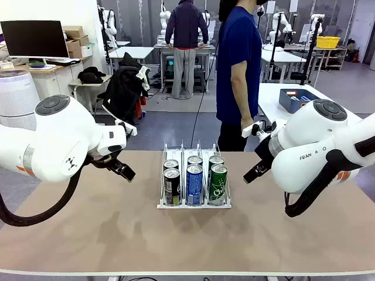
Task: Fill the beverage cans into the dispenser.
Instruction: Pick up the Pepsi coke handed by the human.
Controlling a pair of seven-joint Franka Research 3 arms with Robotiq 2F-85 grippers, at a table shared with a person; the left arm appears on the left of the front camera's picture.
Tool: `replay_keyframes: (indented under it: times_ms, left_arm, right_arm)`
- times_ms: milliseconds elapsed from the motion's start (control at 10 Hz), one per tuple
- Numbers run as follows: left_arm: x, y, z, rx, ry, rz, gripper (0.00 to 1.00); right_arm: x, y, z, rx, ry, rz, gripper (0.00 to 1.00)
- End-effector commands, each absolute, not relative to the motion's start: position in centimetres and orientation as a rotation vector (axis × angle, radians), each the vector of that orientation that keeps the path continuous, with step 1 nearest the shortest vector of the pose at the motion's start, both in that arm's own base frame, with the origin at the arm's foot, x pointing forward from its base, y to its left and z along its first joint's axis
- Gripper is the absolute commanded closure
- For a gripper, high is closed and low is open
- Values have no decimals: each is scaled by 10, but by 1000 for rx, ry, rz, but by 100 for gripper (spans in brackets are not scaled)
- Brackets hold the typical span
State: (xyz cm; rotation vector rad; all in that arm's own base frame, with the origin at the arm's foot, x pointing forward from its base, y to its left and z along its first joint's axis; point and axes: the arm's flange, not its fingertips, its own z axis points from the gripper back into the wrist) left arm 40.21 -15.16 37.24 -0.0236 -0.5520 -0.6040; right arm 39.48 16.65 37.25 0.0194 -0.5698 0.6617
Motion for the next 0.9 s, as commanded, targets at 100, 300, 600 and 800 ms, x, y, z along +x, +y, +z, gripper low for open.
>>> replay_keyframes:
  times_ms: [100,300,600,800]
  left_arm:
    - [402,-152,372,-24,-552,-604,0]
    - [402,-152,372,-24,-552,-604,0]
    - [402,-152,372,-24,-552,-604,0]
    - [402,-152,372,-24,-552,-604,0]
  right_arm:
    - [395,167,372,19,-570,662,0]
    - [395,167,372,19,-570,662,0]
    - [395,167,372,19,-570,662,0]
    - [395,167,372,19,-570,662,0]
